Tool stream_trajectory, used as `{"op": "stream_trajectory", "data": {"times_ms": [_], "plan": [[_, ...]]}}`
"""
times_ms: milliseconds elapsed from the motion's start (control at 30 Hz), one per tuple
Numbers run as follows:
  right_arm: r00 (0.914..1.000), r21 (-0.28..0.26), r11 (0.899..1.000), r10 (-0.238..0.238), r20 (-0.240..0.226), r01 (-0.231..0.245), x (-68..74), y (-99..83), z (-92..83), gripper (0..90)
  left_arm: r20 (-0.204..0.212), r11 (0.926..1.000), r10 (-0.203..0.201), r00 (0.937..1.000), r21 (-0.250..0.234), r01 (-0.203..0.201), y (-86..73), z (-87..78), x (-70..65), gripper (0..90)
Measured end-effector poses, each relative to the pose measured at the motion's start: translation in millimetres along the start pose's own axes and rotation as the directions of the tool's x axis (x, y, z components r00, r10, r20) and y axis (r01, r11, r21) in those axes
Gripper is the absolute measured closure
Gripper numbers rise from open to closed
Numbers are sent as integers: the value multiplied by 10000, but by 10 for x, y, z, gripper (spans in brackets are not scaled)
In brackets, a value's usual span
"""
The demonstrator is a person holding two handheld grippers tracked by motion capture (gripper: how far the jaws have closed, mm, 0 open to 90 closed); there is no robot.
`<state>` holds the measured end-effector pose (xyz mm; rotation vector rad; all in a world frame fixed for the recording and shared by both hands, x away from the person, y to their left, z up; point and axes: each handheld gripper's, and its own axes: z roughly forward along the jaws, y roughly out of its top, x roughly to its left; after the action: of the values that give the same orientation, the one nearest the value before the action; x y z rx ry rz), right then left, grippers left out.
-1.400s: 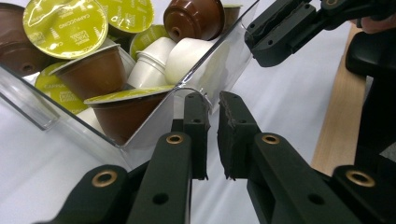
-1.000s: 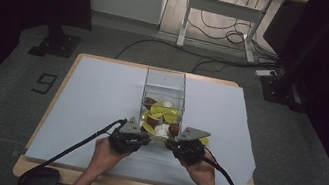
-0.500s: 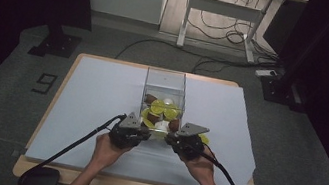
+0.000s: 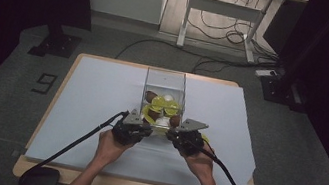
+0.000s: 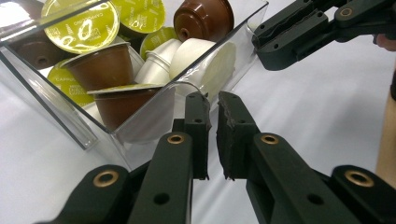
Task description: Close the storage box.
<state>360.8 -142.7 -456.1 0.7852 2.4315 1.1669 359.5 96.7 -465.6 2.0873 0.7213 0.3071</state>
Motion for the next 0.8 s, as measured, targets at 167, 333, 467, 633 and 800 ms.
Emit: {"op": "stream_trajectory", "data": {"times_ms": [167, 333, 467, 633, 800], "plan": [[9999, -37, 10000, 52, 86, -51, -38, 13, 15, 825, -55, 9999, -63, 10000, -97, 62, 14, 29, 19, 830], [9998, -18, 10000, 59, 173, -58, -72, 37, 45, 825, -246, 9999, -63, 9997, -110, 61, 30, 50, 47, 833], [9997, 42, 10000, 76, 225, -77, -96, 66, 69, 822, -327, 9999, -75, 9994, -116, 71, 44, 67, 72, 835], [9994, 84, 9999, 85, 341, -88, -130, 92, 102, 818, -423, 9998, -143, 9990, -171, 136, 61, 95, 106, 834], [9991, 113, 9998, 167, 394, -172, -160, 116, 131, 816, -469, 9998, -158, 9988, -165, 151, 80, 119, 140, 834]]}}
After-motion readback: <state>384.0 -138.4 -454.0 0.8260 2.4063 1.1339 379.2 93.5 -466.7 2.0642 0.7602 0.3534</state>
